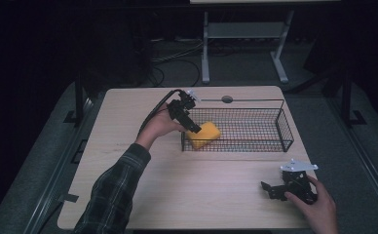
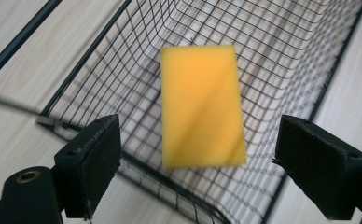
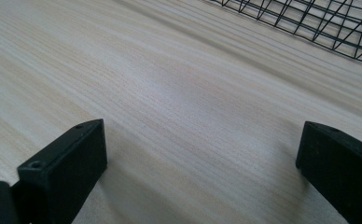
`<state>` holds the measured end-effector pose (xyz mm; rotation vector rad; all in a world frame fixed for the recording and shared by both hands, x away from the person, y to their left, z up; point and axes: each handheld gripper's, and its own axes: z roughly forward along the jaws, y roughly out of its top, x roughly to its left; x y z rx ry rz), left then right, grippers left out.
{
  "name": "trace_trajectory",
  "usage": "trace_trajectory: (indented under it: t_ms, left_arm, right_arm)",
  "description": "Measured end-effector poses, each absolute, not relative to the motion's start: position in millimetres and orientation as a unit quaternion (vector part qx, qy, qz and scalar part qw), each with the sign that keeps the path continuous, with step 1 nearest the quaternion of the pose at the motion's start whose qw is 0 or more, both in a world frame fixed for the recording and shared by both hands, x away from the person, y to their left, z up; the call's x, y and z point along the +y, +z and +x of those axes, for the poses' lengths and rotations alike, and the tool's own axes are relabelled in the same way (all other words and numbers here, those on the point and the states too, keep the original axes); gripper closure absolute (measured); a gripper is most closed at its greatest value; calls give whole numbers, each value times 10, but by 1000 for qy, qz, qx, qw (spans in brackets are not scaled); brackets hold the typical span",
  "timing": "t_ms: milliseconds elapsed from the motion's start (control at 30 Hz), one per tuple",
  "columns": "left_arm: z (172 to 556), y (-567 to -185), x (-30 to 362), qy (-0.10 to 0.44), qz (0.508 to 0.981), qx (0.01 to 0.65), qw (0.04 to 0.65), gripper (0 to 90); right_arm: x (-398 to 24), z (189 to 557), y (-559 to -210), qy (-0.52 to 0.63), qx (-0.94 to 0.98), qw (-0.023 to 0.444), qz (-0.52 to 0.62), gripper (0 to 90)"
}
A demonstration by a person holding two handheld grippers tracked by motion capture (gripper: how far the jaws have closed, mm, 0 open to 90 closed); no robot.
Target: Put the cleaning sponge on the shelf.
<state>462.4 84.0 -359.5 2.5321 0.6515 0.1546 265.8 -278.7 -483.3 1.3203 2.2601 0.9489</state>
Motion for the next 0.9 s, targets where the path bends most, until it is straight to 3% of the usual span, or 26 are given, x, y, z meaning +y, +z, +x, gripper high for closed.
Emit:
trace_trajectory:
  t_ms: [467, 900]
  left_arm:
    - [4083, -3562, 1473, 88, 912, 265, 302, 143]
    - [3444, -3923, 2040, 104, 897, 300, 309, 144]
  right_arm:
    - [-2788, 2659, -4834, 335, 799, 179, 466, 12]
    - [-2788, 2659, -4833, 335, 799, 178, 466, 12]
